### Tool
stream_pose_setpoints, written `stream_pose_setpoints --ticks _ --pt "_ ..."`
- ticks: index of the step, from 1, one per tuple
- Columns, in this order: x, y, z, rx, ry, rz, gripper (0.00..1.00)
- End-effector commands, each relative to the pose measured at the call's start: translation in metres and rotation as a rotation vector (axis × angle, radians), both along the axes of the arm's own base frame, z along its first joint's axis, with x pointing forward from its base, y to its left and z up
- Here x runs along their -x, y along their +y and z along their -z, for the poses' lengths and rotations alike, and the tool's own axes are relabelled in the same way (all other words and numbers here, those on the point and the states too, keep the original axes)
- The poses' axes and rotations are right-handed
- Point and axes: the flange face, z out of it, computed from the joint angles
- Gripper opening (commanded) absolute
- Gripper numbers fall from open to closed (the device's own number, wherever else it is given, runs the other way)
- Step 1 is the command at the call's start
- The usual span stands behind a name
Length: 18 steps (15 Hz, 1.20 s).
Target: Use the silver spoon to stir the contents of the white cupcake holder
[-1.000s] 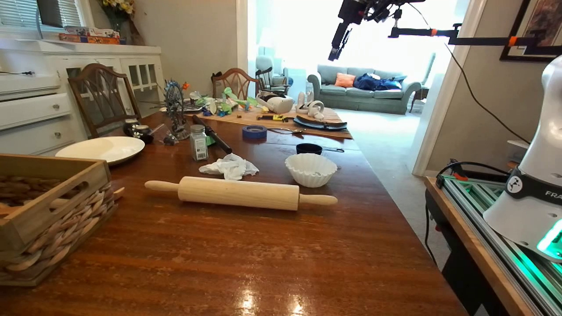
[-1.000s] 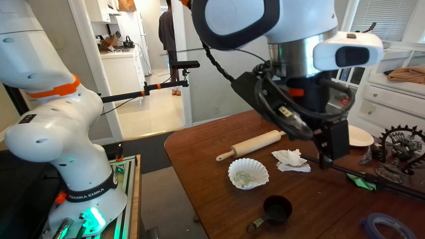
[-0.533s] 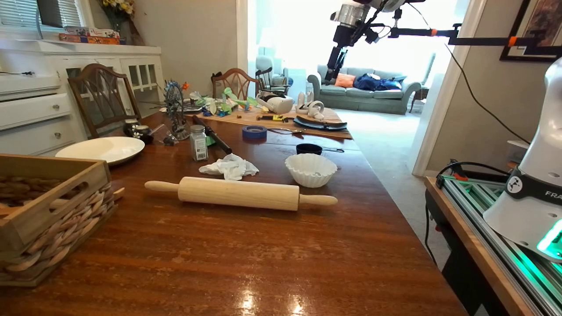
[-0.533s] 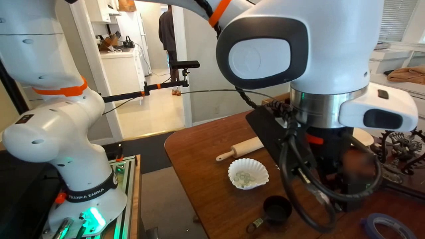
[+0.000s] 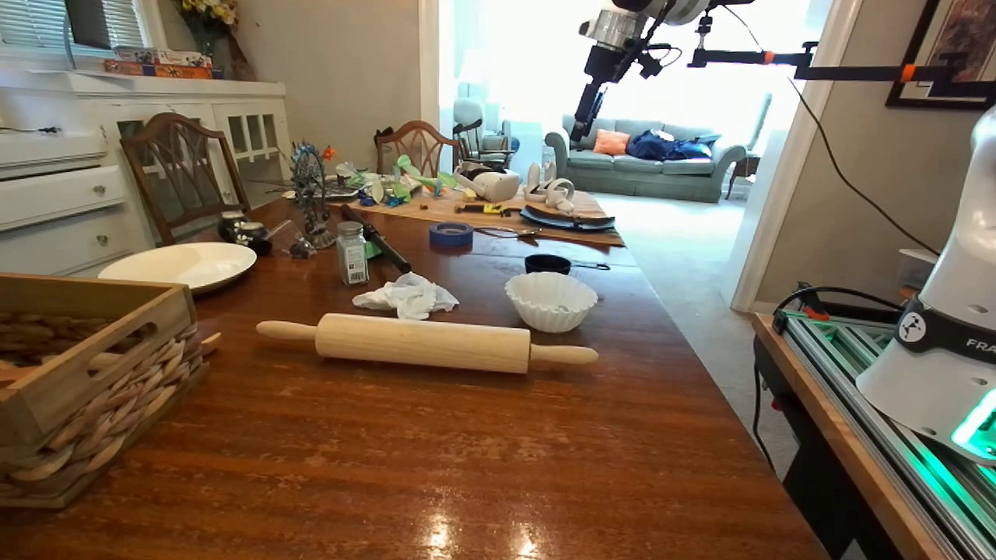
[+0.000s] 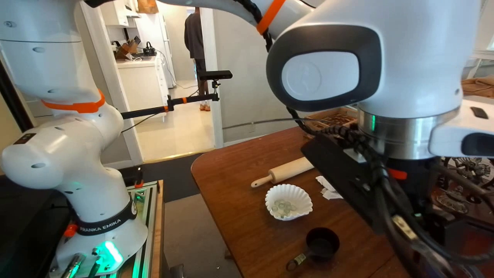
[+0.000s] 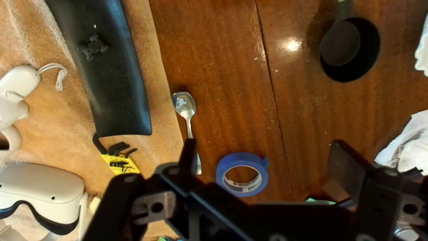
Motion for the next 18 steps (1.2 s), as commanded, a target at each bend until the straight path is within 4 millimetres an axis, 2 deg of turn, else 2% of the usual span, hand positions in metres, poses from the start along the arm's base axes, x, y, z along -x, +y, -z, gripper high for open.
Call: stream_pose_setpoints --ticks 1,5,9,10,11,12,13,14,15,18 --pt "-0.028 -0.044 0.017 0.016 -0.017 -0.063 1.0" --pt "-0.053 -0.076 0.051 0.015 -0.005 -0.096 1.0" --pt "-0.075 -0.09 0.099 -0.029 0.017 -0.071 1.0" --pt "-0.081 -0.095 0.11 -0.023 0.022 -0.052 0.96" --pt "-0.085 -0.098 0.117 -0.025 0.025 -0.039 0.91" --pt "-0.09 -0.103 0.124 -0.018 0.01 -0.012 0.72" --pt "-0.094 -0.107 0.128 -0.019 0.009 0.007 0.7" --pt "-0.098 -0.11 0.132 -0.019 -0.007 0.032 0.63" --pt "-0.102 -0.113 0.135 -0.013 -0.009 0.053 0.53" --pt "-0.111 -0.118 0.147 -0.018 -0.038 0.107 0.3"
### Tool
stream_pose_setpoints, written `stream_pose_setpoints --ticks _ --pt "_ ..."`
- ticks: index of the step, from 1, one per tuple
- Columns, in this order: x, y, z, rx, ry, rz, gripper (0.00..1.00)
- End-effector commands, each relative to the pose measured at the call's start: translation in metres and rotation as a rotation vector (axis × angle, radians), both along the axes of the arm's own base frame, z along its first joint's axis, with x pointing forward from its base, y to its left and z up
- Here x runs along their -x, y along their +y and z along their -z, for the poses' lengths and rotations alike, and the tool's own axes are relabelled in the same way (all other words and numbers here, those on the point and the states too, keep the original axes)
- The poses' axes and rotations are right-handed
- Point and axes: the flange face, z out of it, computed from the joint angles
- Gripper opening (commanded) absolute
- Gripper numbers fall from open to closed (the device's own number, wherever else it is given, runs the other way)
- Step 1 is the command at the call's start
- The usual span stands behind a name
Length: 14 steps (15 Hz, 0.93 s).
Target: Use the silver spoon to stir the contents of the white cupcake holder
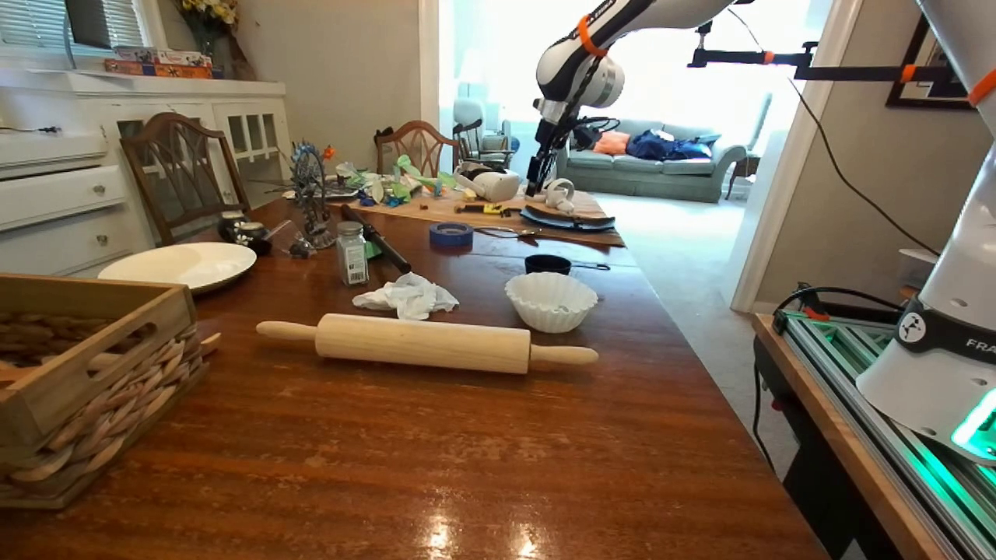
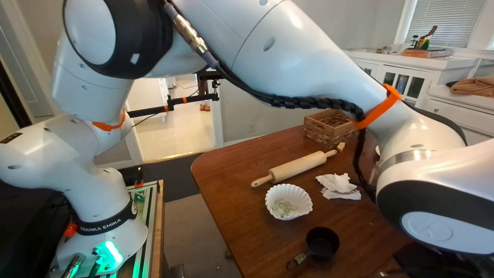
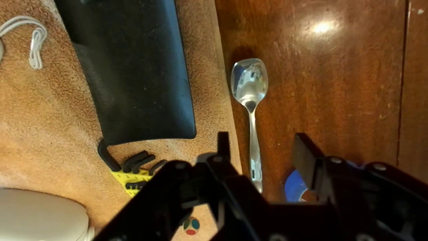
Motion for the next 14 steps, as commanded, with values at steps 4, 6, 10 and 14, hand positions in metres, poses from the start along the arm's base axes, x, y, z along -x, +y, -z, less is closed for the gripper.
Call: stream_pose_setpoints --ticks 4,6,10,14 --pt "-0.02 -0.009 0.026 0.002 -0.056 0.091 0.0" --pt "-0.016 -0.006 0.021 -0.002 -0.044 0.072 0.07" --pt "-0.02 -0.004 0.021 -0.001 -0.053 0.078 0.01" --pt "-0.02 -0.005 0.02 0.0 -0.055 0.079 0.01"
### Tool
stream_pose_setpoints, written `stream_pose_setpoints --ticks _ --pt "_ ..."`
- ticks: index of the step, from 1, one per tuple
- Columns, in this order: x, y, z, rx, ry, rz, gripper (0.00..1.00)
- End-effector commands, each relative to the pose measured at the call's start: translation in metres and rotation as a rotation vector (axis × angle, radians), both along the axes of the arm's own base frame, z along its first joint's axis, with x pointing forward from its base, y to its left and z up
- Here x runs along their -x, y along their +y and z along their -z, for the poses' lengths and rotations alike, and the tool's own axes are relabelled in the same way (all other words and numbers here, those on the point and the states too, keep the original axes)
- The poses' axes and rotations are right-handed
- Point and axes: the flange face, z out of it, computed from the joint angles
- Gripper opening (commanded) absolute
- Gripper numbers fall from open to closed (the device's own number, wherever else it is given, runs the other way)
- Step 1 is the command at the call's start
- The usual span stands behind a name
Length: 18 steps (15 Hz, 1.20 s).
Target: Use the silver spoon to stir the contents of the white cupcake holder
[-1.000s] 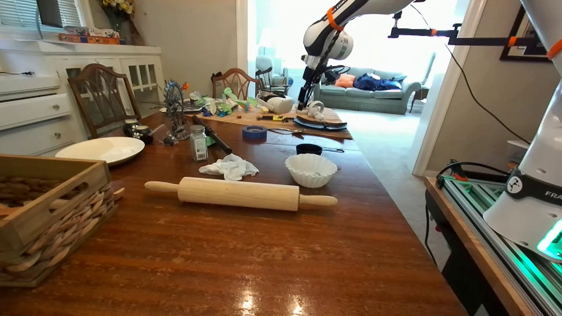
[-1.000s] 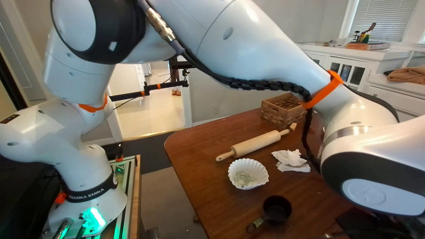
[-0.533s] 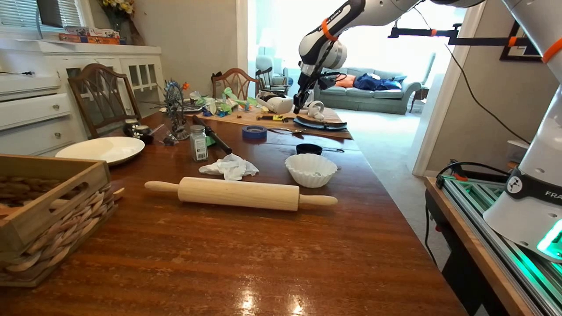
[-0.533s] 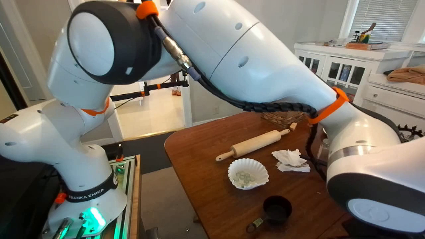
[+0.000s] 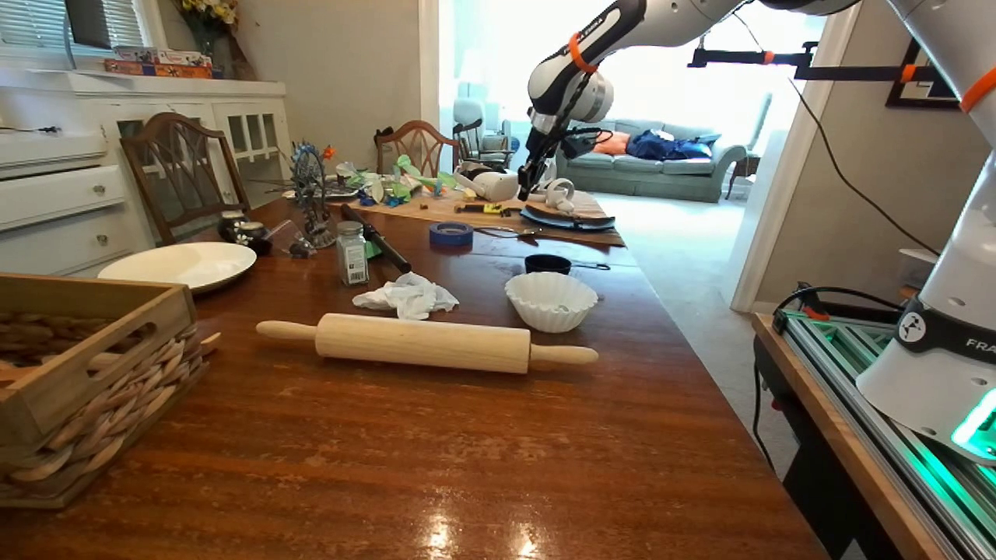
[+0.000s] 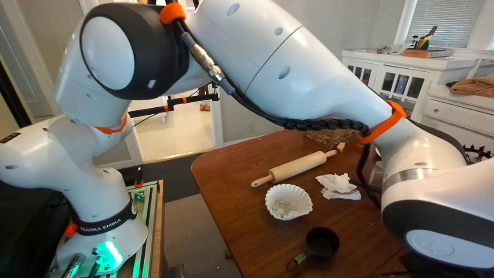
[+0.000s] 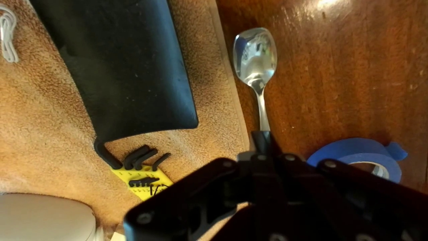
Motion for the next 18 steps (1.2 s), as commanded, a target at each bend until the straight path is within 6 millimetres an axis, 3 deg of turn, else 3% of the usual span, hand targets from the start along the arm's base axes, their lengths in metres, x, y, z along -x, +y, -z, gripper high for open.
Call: stream_pose_setpoints --ticks 1,3,11,18 --pt "-0.001 -0.001 0.0 0.0 0.0 0.0 0.01" --pt "-0.001 -0.001 0.0 0.0 0.0 0.0 0.0" --pt "-0.004 -0.006 0.037 -0.011 0.044 -0.029 0.0" --pt "-0.01 -0.006 0.058 -0.019 0.059 -0.051 0.0"
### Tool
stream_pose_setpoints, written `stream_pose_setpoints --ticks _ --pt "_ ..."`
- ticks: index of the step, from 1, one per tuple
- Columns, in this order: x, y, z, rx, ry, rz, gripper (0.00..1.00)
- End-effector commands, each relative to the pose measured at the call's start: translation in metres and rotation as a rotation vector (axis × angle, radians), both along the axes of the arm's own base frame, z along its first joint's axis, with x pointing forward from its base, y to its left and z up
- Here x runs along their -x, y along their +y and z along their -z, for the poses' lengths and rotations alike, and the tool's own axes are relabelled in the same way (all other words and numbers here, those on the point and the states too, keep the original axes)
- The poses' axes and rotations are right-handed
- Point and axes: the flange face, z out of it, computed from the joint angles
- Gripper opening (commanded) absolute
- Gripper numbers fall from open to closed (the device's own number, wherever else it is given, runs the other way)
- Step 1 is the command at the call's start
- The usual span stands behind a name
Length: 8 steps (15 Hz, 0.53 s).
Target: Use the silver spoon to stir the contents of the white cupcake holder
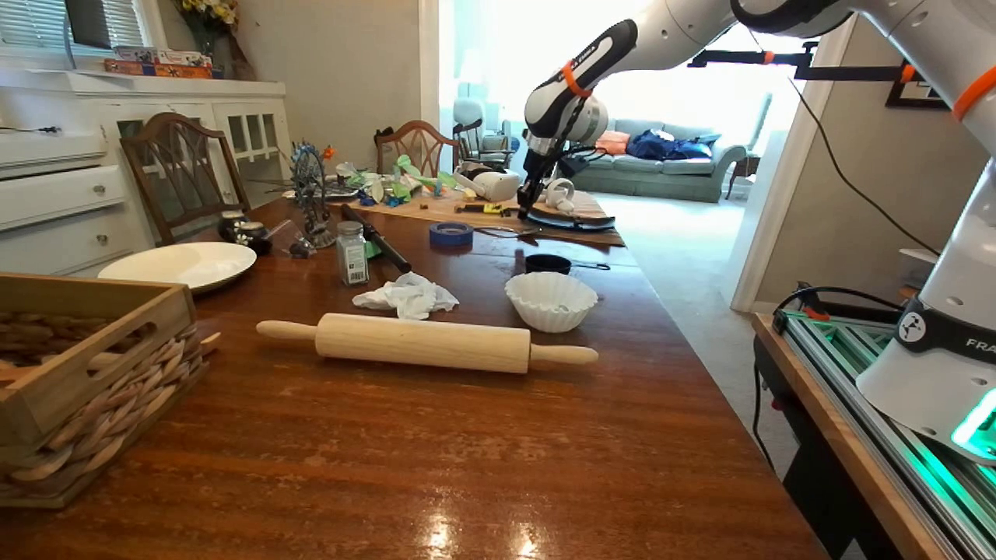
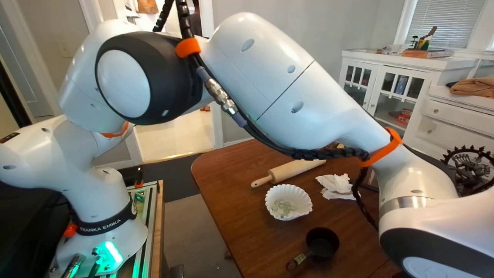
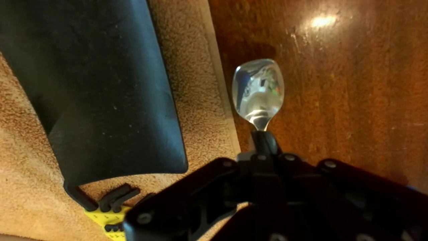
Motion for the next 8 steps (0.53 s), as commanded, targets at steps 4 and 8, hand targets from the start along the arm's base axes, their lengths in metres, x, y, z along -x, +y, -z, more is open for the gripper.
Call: stream_pose_setpoints --ticks 4,8 --pt "-0.008 -0.007 0.023 0.0 0.027 -0.022 0.0" --pt "-0.009 -0.009 0.03 -0.001 0.039 -0.028 0.0"
